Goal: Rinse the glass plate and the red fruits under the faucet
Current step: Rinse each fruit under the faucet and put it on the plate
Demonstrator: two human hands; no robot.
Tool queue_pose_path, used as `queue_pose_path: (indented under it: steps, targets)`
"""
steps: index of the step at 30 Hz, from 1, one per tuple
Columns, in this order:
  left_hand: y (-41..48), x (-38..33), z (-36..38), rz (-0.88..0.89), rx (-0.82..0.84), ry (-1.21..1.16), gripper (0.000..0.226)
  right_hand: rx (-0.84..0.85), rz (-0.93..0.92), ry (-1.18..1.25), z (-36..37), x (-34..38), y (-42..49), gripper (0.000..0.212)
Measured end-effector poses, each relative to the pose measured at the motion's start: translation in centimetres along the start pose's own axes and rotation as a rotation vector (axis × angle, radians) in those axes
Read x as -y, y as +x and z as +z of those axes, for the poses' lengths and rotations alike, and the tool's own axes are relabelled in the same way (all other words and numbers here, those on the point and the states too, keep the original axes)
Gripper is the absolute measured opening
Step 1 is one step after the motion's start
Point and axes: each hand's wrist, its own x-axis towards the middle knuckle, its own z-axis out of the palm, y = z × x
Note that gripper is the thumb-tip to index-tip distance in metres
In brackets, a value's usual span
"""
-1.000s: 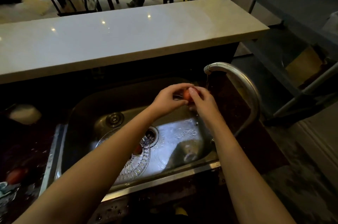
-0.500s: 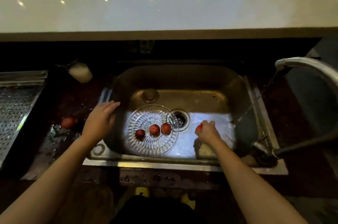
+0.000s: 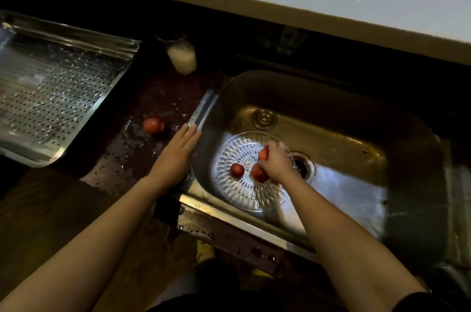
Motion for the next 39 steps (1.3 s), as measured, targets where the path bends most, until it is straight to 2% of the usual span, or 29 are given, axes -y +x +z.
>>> queue_pose_path:
  steps: [12,16,17,19,22,25,29,34,39]
  targets:
    - [-0.8,0.4,0.5,0.089,-0.068,0.117,0.053,0.06,0.024,-0.214,5.3,2.1,5.7,0.06]
    - [-0.7,0.3,0.3,0.073,-0.004,0.164,0.057,0.088,0.039,-0.252,4.7,2.9,5.9,0.057]
    - [-0.8,0.3,0.1,0.071,0.04,0.167,0.06,0.083,0.021,-0.26,4.3,3.8,5.8,0.055]
    - [-1.0,0.5,-0.7,0.061,0.075,0.031,0.066,0.031,-0.07,-0.225,3.1,6.1,5.6,0.051]
    - [-1.5,1.7,-3.6,0.027,-0.095,-0.204,0.066,-0.075,-0.293,-0.118,1.3,11.1,4.7,0.046]
    - [-1.7,4.4,-6.2,-0.141,-0.28,-0.28,0.071,-0.091,-0.481,-0.099,0.6,16.1,3.1,0.046]
    - [-1.4,7.6,-7.2,-0.327,-0.202,-0.316,0.079,-0.102,-0.658,-0.208,1.2,20.8,1.7,0.054]
    - [-0.6,8.8,-6.6,-0.275,-0.161,-0.333,0.065,0.131,-0.657,-0.322,3.1,22.7,1.5,0.064]
    - [-0.4,8.8,-6.4,-0.256,-0.203,-0.371,0.052,0.121,-0.621,-0.141,4.0,22.2,1.2,0.053]
